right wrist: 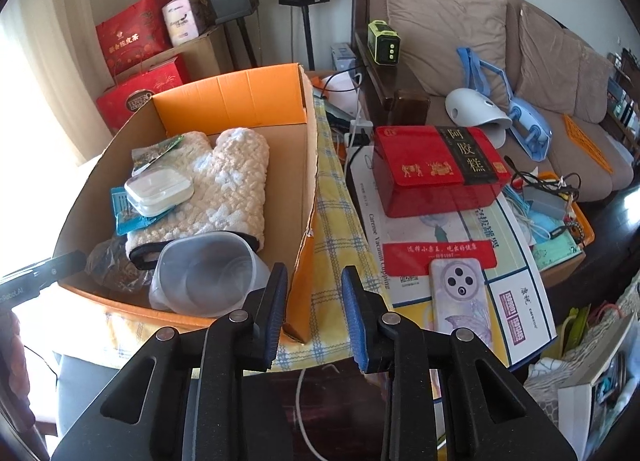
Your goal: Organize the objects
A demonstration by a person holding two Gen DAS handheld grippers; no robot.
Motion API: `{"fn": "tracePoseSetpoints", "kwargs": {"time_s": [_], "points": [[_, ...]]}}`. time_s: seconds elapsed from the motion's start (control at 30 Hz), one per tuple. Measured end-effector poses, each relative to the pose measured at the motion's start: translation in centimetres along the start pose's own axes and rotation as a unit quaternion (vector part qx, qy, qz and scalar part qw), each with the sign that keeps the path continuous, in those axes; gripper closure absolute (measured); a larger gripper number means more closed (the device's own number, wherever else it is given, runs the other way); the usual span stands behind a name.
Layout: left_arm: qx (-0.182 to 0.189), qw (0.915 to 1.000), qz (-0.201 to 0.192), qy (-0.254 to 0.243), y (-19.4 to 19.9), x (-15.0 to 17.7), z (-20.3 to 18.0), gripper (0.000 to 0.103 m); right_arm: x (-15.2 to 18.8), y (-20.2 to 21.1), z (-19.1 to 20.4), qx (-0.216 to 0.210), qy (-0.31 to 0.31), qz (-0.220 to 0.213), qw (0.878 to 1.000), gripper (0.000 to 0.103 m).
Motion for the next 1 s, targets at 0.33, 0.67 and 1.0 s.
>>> {"fn": "tracePoseSetpoints", "kwargs": {"time_s": [0.33, 0.67, 1.0], "points": [[0.008, 0.9995, 0.004, -0.03, 0.9, 1.6, -2.4, 0.058, -0.5, -0.4, -1.6, 0.013, -0.006, 0.003, 1.0, 0.082], [-0.011, 0.9989, -0.041, -0.021, 3.6, 0.6, -0.4, 0.033, -0.7, 0.6, -0.1, 0.022, 0.02, -0.012, 0.999, 0.079], [-0.092, 0.9848, -0.143, -0.035, 10.7, -0.4, 2.1, 0.017, -2.0, 4.8, 4.6, -0.005, 0.043, -0.076, 0.996, 0.05]]}}
Point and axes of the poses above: each gripper's, at about its wrist camera, not at the fingertips, and y roughly against the way its jaws point, z to its left, x to its underside, the point moved 9 cm from there along -y, roughly the way its jaws point, and after that the axes turned 4 degrees about -z, right-handed, at the moved point
